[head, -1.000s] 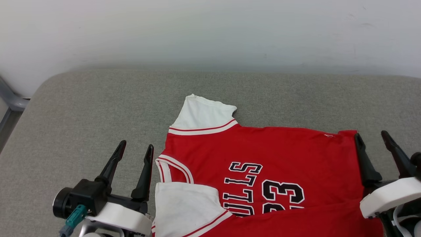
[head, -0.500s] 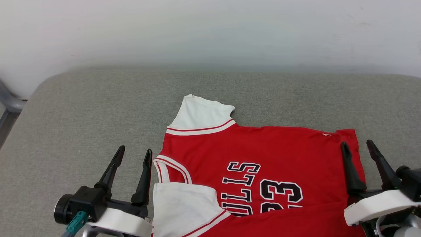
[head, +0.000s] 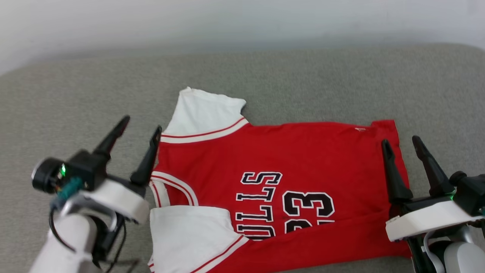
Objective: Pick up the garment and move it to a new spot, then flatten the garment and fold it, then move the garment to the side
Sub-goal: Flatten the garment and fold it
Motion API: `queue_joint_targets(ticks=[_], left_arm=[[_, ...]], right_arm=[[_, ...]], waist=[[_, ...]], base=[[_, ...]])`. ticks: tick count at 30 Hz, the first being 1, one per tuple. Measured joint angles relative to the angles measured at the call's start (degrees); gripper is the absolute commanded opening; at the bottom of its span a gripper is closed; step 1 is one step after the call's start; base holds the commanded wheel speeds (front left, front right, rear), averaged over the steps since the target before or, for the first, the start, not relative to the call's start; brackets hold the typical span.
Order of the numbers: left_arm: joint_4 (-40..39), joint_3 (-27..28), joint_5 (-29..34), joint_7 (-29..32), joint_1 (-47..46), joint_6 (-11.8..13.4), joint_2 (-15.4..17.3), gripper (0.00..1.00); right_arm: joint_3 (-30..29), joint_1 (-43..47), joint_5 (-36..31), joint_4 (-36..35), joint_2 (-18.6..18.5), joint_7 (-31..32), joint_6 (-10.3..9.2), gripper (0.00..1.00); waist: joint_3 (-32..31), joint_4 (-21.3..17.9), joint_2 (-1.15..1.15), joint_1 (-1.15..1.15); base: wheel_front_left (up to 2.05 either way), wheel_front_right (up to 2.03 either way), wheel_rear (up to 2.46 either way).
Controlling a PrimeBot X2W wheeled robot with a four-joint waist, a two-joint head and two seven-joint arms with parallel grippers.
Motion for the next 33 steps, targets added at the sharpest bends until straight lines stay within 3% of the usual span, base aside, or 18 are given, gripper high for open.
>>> queue_joint_targets(ticks=[5,11,16,19,24,33], left_arm=[[3.1,-2.6,-6.4,9.7,-10.6,-0.7,6.1,1.00],[5.7,-10.8,-17.9,23.9,-23.0,-0.8,16.1,1.00],[7.6,-16.3,-27.3,36.9,-31.3,-0.8,21.8,1.00],[10.0,-17.0,-32.0,42.4,-35.3,-0.8,22.7,1.00],[14.3,-18.2,-33.0,47.6,-40.5,-0.8,23.7,1.00],[22.4,-19.4,-32.5,50.0,-44.7,-0.7,23.9,1.00]], right_arm=[[0.9,-1.9,0.0,-1.1,0.8,-0.6,0.00,1.00],[3.8,-4.9,-0.2,-0.7,1.7,-2.5,0.00,1.00],[5.6,-7.1,-0.1,0.3,2.1,-3.6,0.00,1.00],[6.6,-7.9,0.3,0.6,2.2,-4.2,0.00,1.00],[7.9,-8.7,1.4,1.3,2.3,-5.5,0.00,1.00],[8.5,-9.7,2.8,3.9,2.3,-6.7,0.00,1.00]], waist=[[4.6,-2.1,0.00,0.01],[10.2,-5.1,0.00,0.01],[14.3,-7.9,0.00,0.01],[16.2,-9.4,0.00,0.01],[18.8,-11.8,0.00,0.01],[21.9,-14.8,0.00,0.01]], base=[[0.00,0.00,0.00],[0.00,0.00,0.00],[0.00,0.00,0.00],[0.00,0.00,0.00],[0.00,0.00,0.00],[0.00,0.00,0.00]])
